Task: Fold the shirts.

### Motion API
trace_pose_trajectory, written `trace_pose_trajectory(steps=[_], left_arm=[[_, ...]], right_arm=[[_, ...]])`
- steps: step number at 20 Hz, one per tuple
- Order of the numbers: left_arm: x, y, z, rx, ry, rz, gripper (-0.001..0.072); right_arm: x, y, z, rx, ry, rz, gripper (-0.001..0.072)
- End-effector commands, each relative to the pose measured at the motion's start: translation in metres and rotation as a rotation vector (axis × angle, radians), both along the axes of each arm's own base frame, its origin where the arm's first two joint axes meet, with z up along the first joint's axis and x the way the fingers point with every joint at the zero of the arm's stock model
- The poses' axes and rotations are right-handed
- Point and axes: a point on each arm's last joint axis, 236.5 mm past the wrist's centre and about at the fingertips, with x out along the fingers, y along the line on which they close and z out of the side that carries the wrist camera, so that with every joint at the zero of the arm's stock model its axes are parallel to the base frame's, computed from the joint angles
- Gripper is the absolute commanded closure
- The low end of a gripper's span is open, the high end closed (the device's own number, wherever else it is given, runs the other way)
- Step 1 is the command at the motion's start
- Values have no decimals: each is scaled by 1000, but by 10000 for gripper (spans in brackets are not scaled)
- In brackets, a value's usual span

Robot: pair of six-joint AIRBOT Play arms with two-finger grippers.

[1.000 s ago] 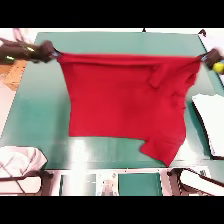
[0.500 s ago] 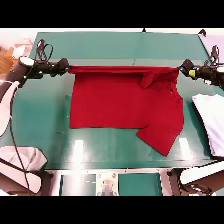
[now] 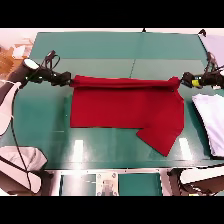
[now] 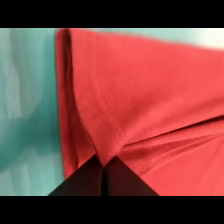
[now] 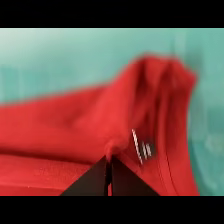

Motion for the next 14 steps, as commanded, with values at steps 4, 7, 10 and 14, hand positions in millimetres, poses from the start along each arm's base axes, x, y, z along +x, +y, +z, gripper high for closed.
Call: trace_pose_trajectory(steps=[4, 7, 10, 14], left_arm=[[-28, -15, -27, 31, 97, -64, 687], [-31, -18, -27, 23, 106, -69, 687], [-40, -21, -27, 15, 137, -93, 686], [-44, -22, -27, 10, 152, -103, 686]], right_arm=[[-33, 3, -37, -20, 102, 8, 700], [-32, 6, -37, -21, 101, 15, 698], [-31, 12, -37, -22, 101, 29, 698], [-34, 15, -37, -18, 112, 41, 697]])
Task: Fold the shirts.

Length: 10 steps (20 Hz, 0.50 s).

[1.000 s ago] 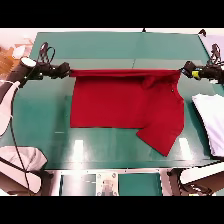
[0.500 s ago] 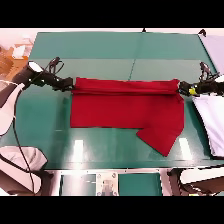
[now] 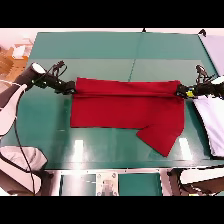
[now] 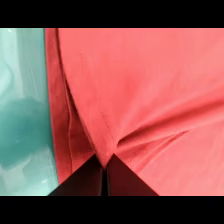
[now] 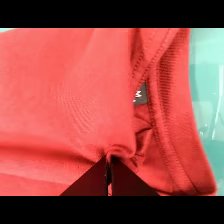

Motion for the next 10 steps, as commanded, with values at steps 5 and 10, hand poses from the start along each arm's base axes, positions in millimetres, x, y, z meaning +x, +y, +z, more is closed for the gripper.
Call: trace_pose_trajectory(steps=[5, 10], left_arm=[[-29, 10, 9, -23, 162, 4, 48], [-97, 49, 24, -39, 441, 45, 49]], right_arm=[[-27, -7, 24, 23, 130, 5, 437], [-77, -12, 69, 54, 159, -85, 400]])
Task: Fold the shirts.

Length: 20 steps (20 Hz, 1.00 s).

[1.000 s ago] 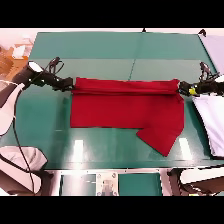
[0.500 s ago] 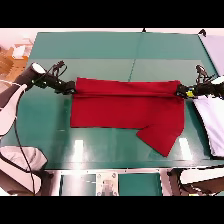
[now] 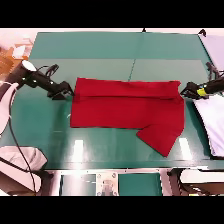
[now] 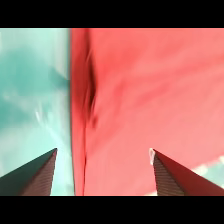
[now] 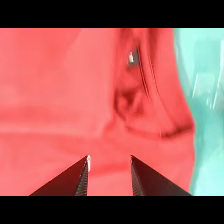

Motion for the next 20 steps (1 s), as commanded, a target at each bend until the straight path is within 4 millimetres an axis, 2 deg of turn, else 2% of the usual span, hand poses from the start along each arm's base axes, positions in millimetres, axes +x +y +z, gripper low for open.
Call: trace_pose_trajectory(steps=[1, 3, 5, 7, 10, 12, 14, 17, 19, 20], left_arm=[[-66, 23, 6, 21, 207, 2, 49], [-109, 27, 2, 69, 231, 7, 49], [-141, 18, -1, 71, 189, 63, 49], [-151, -1, -2, 15, 82, 176, 48], [-153, -13, -15, -3, -61, 330, 48], [-155, -32, -24, -61, -80, 420, 48], [-151, -52, -35, -91, -109, 496, 49], [-117, -57, -29, -99, -246, 648, 49], [-107, -59, -28, -101, -276, 723, 50], [-107, -64, -32, -108, -253, 751, 49]], right_arm=[[-50, 4, 19, 28, 59, -53, 400], [-90, 6, 18, 31, 74, -108, 399], [-127, 2, 16, 39, 77, -199, 399], [-157, -3, 9, 47, 71, -313, 391], [-182, -5, -11, 40, 51, -456, 377], [-189, 0, -27, 46, 54, -490, 380], [-184, 8, -37, 91, 35, -524, 380], [-174, 20, -45, 160, -10, -556, 380], [-174, 24, -50, 165, -15, -547, 380], [-176, 26, -53, 168, -11, -549, 380]])
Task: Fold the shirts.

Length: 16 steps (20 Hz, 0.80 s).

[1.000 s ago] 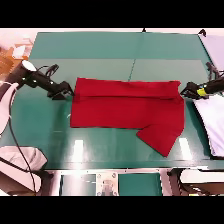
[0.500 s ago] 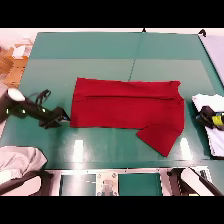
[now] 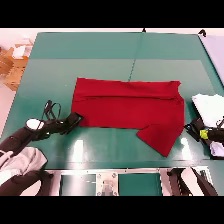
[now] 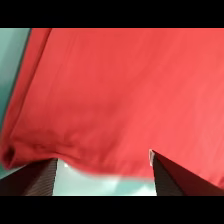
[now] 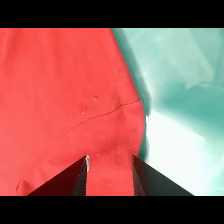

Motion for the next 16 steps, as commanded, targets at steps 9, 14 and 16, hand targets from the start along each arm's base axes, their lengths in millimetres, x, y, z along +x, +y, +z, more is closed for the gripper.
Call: trace_pose_trajectory(steps=[9, 14, 16], left_arm=[[4, -23, -10, -93, 50, 181, 687], [5, -22, -10, -70, 27, 155, 687], [5, -22, -10, -59, 17, 140, 687]], right_arm=[[6, 20, -3, 88, -42, -26, 281], [-12, 27, -2, 129, 32, 9, 213], [-33, 31, -7, 176, 123, 2, 223]])
